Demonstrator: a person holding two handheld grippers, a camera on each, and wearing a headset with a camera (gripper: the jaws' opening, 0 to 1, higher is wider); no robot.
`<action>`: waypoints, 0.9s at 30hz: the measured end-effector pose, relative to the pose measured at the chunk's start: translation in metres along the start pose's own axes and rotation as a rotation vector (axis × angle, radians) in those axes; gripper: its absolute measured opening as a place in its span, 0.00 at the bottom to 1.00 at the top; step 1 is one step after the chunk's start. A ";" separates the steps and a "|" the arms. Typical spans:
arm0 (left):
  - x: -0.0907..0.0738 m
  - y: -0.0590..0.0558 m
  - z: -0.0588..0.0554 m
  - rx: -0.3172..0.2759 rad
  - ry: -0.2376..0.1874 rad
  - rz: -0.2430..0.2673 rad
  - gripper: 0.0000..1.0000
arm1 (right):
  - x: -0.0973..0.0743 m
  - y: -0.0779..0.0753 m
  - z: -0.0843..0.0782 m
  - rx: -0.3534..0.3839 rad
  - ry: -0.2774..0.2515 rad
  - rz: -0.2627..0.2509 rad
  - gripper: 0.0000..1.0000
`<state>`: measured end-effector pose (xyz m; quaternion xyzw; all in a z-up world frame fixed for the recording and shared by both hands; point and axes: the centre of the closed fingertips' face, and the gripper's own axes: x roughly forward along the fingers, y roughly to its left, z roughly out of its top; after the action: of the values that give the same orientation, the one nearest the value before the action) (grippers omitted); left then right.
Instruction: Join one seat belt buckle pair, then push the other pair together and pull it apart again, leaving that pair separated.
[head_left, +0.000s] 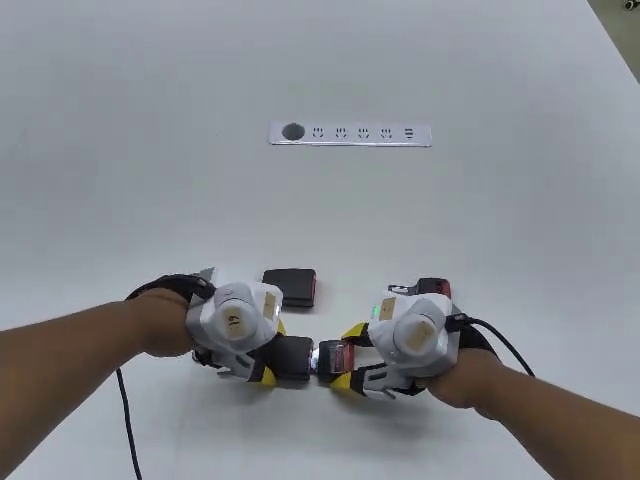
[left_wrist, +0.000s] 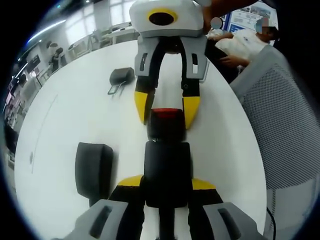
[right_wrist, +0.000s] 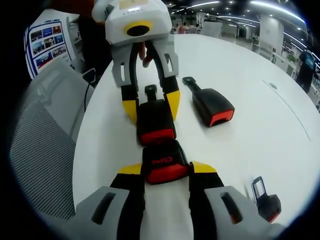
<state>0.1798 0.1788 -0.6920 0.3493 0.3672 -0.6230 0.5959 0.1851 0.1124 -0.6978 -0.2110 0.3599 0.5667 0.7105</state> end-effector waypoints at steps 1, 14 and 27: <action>0.000 0.000 0.000 0.001 0.001 0.000 0.33 | -0.001 0.001 0.001 -0.001 0.001 0.000 0.32; 0.001 0.001 -0.002 -0.020 -0.014 0.008 0.34 | 0.005 0.001 0.009 -0.010 -0.005 0.000 0.33; 0.002 0.002 -0.003 -0.039 -0.079 0.019 0.34 | 0.003 0.003 0.008 -0.020 -0.020 0.019 0.32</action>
<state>0.1819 0.1809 -0.6951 0.3162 0.3518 -0.6233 0.6227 0.1850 0.1207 -0.6947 -0.2092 0.3490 0.5792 0.7064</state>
